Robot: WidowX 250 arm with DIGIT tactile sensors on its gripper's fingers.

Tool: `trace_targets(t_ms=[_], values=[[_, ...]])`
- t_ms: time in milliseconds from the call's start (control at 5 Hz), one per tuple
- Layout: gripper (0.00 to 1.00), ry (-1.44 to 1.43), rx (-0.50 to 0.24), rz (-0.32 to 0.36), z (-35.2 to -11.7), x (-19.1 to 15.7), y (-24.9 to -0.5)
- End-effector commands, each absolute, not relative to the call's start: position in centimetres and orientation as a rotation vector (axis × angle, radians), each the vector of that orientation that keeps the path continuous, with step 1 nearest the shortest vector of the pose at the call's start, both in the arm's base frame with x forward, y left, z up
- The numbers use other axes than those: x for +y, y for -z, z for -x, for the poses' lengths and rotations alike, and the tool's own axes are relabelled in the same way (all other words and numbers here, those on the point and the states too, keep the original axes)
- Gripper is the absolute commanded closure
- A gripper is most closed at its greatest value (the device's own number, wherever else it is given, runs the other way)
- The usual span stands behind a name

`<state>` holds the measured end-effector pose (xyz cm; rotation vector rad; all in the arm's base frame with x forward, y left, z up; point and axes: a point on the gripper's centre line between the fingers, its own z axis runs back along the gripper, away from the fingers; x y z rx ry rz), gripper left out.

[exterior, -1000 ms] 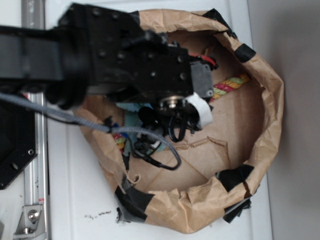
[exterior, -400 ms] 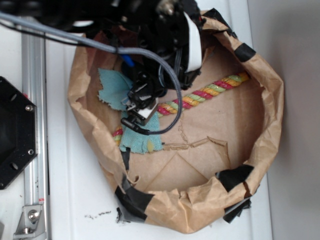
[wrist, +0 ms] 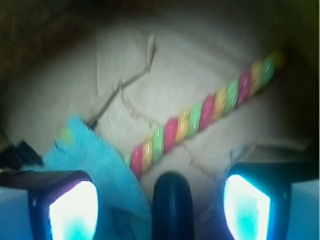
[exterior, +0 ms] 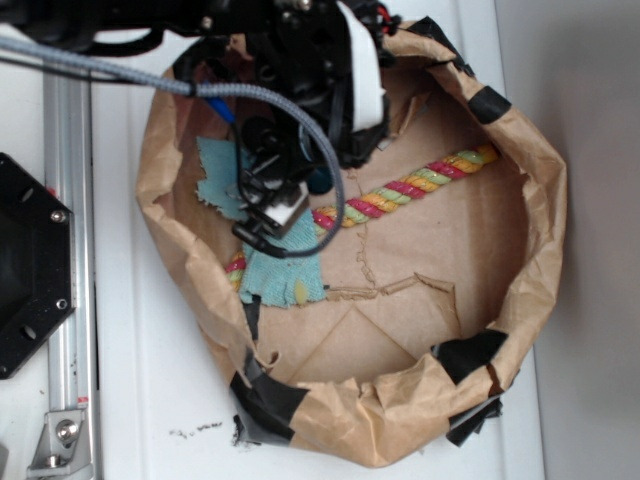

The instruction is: Grab the plastic pickle.

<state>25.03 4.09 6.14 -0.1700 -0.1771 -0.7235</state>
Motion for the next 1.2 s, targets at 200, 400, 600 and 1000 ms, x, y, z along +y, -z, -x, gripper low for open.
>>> trace_targets(t_ms=[200, 400, 600, 1000], values=[[0.00, 0.756, -0.143, 0.066, -22.9, 4.9, -2.6], [0.00, 0.723, -0.131, 0.027, -23.5, 4.8, -1.1], [0.00, 0.742, -0.131, 0.029, -24.9, 3.2, -0.6], [1.00, 0.704, -0.101, -0.022, -24.9, 2.4, 0.1]])
